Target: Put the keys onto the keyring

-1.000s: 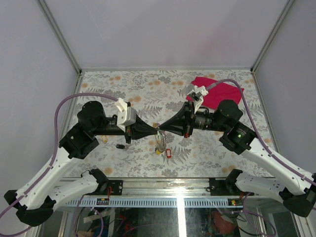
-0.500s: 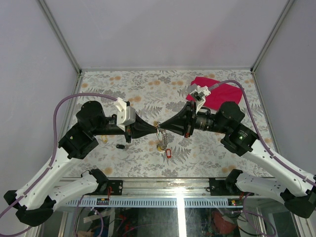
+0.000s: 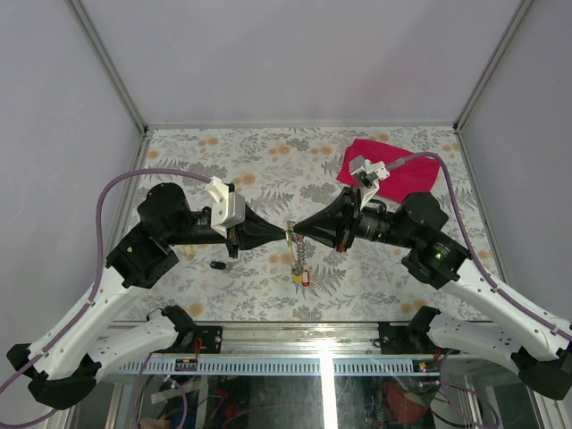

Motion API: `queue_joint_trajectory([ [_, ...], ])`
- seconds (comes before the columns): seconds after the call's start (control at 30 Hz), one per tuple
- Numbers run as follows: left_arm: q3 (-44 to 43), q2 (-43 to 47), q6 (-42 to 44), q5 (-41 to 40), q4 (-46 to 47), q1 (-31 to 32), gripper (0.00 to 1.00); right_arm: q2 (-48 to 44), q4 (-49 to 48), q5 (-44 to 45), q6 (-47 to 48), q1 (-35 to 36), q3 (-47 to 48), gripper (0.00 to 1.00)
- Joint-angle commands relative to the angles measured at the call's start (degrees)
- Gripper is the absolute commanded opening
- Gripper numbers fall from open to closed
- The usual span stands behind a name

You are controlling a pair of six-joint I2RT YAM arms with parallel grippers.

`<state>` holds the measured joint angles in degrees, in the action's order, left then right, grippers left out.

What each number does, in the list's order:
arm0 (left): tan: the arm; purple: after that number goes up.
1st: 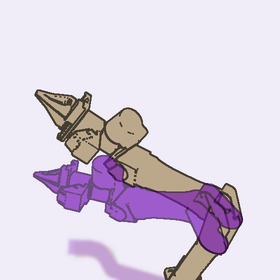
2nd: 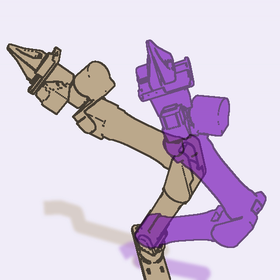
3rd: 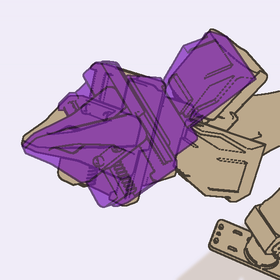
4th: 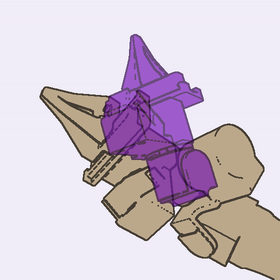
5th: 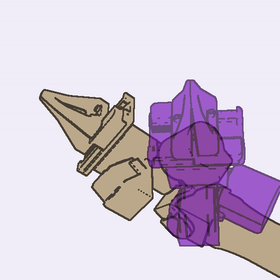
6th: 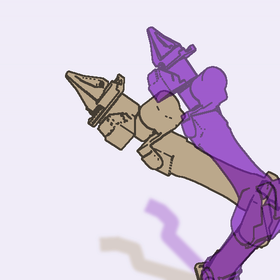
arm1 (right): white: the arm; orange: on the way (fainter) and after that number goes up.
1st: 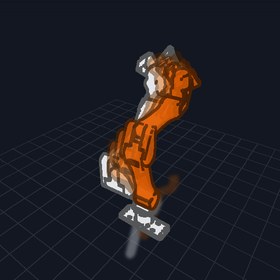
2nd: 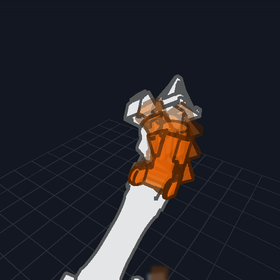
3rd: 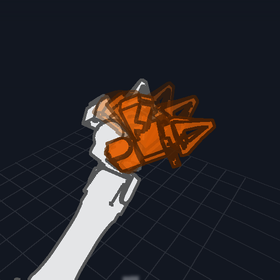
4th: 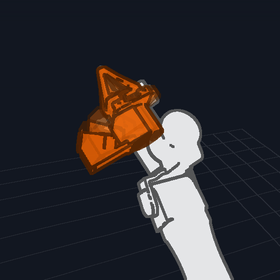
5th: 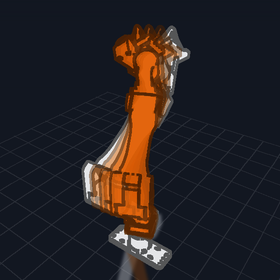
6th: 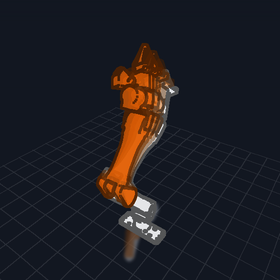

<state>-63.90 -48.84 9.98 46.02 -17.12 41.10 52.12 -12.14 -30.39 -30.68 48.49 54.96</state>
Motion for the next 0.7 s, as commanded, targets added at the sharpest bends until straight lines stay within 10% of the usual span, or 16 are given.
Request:
queue_joint_trajectory([
  [0.0,-0.91,1.63,0.10,1.49,-0.63,0.16,0.00,-4.04,-8.43,6.40,-0.06,-0.68,0.74,0.00],
  [0.67,-0.53,0.57,-0.48,1.60,-0.45,0.13,0.00,-6.96,-13.90,11.32,-1.92,-0.68,-2.41,0.00],
])
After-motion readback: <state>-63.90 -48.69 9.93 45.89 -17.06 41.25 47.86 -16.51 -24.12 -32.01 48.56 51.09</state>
